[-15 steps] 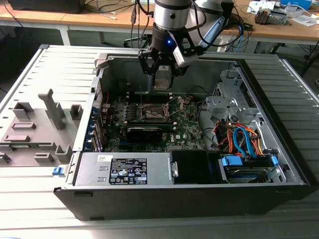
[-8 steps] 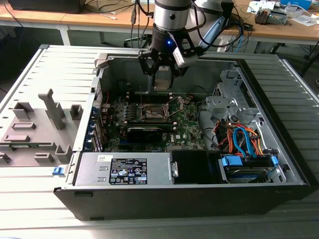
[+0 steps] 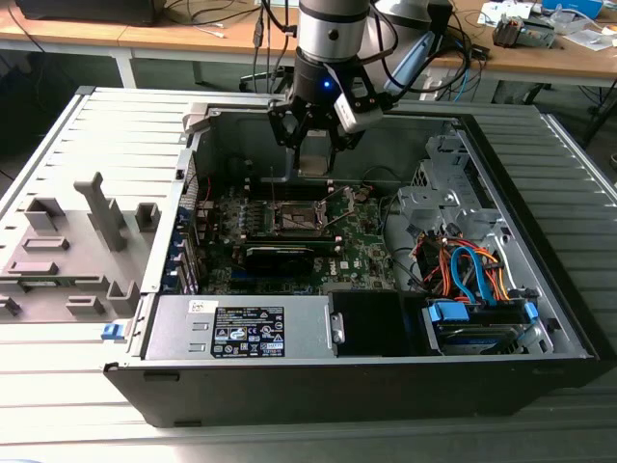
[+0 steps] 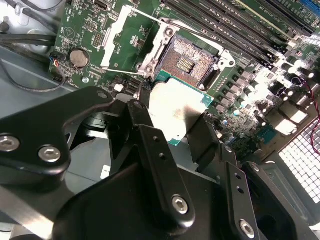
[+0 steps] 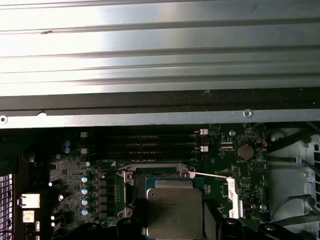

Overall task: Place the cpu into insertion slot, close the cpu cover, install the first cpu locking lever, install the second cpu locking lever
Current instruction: 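Place the cpu into insertion slot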

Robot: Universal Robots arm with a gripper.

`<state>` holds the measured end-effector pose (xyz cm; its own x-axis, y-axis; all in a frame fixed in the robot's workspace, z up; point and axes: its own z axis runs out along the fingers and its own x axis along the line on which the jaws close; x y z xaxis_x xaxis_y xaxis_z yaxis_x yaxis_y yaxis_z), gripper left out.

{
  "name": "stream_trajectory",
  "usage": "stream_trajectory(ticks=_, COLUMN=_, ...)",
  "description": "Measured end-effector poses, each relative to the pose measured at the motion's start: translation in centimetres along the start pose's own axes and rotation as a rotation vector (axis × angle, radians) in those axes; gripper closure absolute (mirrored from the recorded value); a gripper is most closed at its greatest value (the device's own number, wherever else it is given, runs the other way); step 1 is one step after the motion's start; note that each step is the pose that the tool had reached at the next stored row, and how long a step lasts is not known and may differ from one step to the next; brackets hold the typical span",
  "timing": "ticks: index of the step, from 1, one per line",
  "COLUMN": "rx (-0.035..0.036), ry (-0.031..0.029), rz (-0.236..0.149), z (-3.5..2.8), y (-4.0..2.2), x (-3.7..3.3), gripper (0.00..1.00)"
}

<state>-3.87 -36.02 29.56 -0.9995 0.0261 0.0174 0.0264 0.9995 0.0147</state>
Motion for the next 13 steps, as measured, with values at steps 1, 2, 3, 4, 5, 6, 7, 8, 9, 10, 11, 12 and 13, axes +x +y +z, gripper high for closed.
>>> stream_trajectory(ticks=1, rx=0.0001, ry=0.0, rz=0.0, z=0.02, y=0.0, x=0.0, gripper=0.45)
stream_trajectory(ticks=2, rx=0.0003, ry=0.0, rz=0.0, z=0.03, y=-0.01, x=0.0, gripper=0.45)
stream_trajectory(ticks=3, rx=0.0006, ry=0.0, rz=0.0, z=0.06, y=-0.02, x=0.0, gripper=0.45)
stream_trajectory(ticks=4, rx=0.0009, ry=-0.0001, rz=0.0, z=0.1, y=-0.03, x=0.0, gripper=0.45)
stream_trajectory(ticks=5, rx=0.0013, ry=-0.0001, rz=0.0, z=0.12, y=-0.04, x=0.0, gripper=0.45)
stream_trajectory(ticks=6, rx=0.0015, ry=0.0, rz=0.0, z=0.15, y=-0.04, x=0.0, gripper=0.45)
stream_trajectory(ticks=7, rx=0.0017, ry=-0.0001, rz=0.0, z=0.18, y=-0.05, x=0.0, gripper=0.45)
stream_trajectory(ticks=8, rx=0.0018, ry=-0.0001, rz=0.0, z=0.19, y=-0.05, x=0.0, gripper=0.45)
stream_trajectory(ticks=9, rx=0.002, ry=-0.0001, rz=0.0, z=0.21, y=-0.06, x=0.0, gripper=0.45)
stream_trajectory(ticks=10, rx=0.002, ry=0.0, rz=0.0, z=0.22, y=-0.06, x=0.0, gripper=0.45)
stream_trajectory(ticks=11, rx=0.0023, ry=0.0, rz=0.0, z=0.25, y=-0.07, x=0.0, gripper=0.45)
stream_trajectory(ticks=12, rx=0.0026, ry=-0.0001, rz=0.0, z=0.27, y=-0.08, x=-0.01, gripper=0.45)
stream_trajectory(ticks=13, rx=0.0028, ry=-0.0001, rz=0.0, z=0.29, y=-0.09, x=0.0, gripper=0.45)
